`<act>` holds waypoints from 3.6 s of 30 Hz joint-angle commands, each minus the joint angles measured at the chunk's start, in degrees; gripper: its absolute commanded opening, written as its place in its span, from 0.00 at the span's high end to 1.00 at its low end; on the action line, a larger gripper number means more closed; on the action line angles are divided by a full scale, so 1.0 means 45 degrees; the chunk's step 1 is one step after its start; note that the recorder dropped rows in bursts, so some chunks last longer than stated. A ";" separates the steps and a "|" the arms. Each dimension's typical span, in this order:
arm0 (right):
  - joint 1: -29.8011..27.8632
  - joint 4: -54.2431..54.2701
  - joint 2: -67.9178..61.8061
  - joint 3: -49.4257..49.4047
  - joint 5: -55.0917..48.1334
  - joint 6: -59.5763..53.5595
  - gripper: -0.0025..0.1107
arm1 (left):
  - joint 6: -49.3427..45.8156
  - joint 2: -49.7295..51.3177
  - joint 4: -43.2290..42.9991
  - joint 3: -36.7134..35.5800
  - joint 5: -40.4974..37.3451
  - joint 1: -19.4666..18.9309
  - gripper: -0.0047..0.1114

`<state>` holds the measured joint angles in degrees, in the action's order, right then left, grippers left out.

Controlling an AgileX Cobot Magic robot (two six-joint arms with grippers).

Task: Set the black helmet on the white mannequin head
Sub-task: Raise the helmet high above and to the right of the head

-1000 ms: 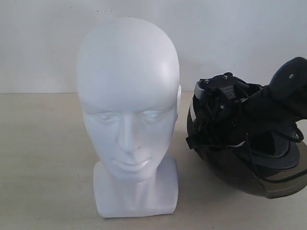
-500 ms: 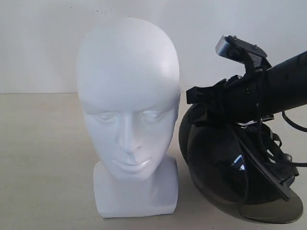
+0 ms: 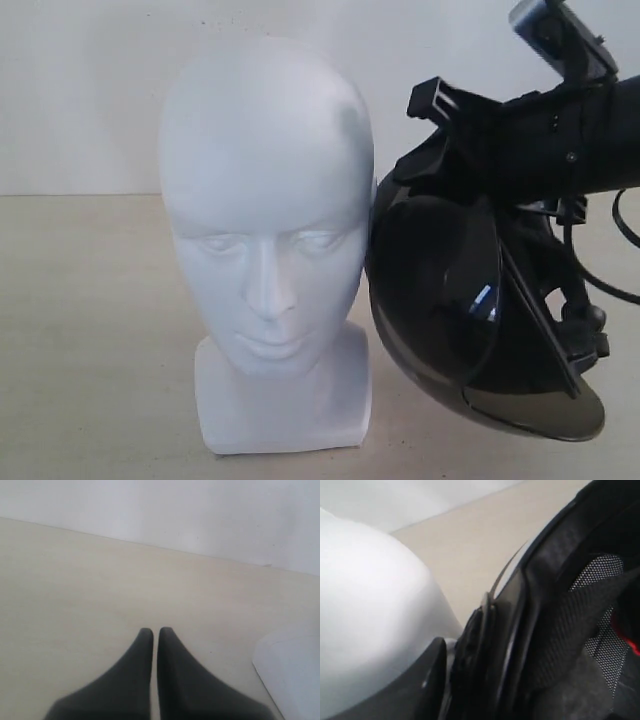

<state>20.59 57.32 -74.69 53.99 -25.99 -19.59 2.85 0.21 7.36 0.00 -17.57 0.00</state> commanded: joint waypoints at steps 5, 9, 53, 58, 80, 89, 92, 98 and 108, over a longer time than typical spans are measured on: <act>-0.0020 0.1535 0.1895 0.0160 0.2446 0.1325 0.98 | 0.0118 -0.0048 -0.0076 0.0000 -0.0009 0.0073 0.92; -0.0020 0.2978 0.2438 0.0160 0.3395 0.1325 0.98 | 0.0118 -0.0048 -0.0076 0.0000 -0.0009 0.0073 0.92; -0.0020 -1.3990 0.5258 -0.1638 0.9715 2.4678 0.98 | 0.0118 -0.0048 -0.0076 0.0000 -0.0009 0.0073 0.92; -0.0020 -1.3534 0.4912 -0.2766 1.2714 2.5521 0.98 | 0.0118 -0.0048 -0.0076 0.0000 -0.0009 0.0073 0.92; -0.0020 -0.9273 0.3978 -0.3259 1.8257 2.6506 0.98 | 0.0118 -0.0048 -0.0076 0.0000 -0.0009 0.0073 0.92; -0.0020 -0.8346 0.2494 -0.3176 2.0212 2.8184 0.98 | 0.0118 -0.0048 -0.0076 0.0000 -0.0009 0.0073 0.92; -0.0020 -0.8132 0.2045 -0.2776 2.0253 2.8278 0.98 | 0.0118 -0.0048 -0.0076 0.0000 -0.0009 0.0073 0.92; -0.0020 -0.8488 0.0892 -0.1350 2.0345 2.8277 0.98 | 0.0118 -0.0048 -0.0076 0.0000 -0.0009 0.0073 0.92; -0.0020 -0.9296 -0.1192 0.1079 2.0831 2.8254 0.98 | 0.0118 -0.0048 -0.0076 0.0000 -0.0009 0.0073 0.92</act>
<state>20.59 17.58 -78.74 54.66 61.47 106.55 2.85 0.21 7.36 0.00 -17.57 0.00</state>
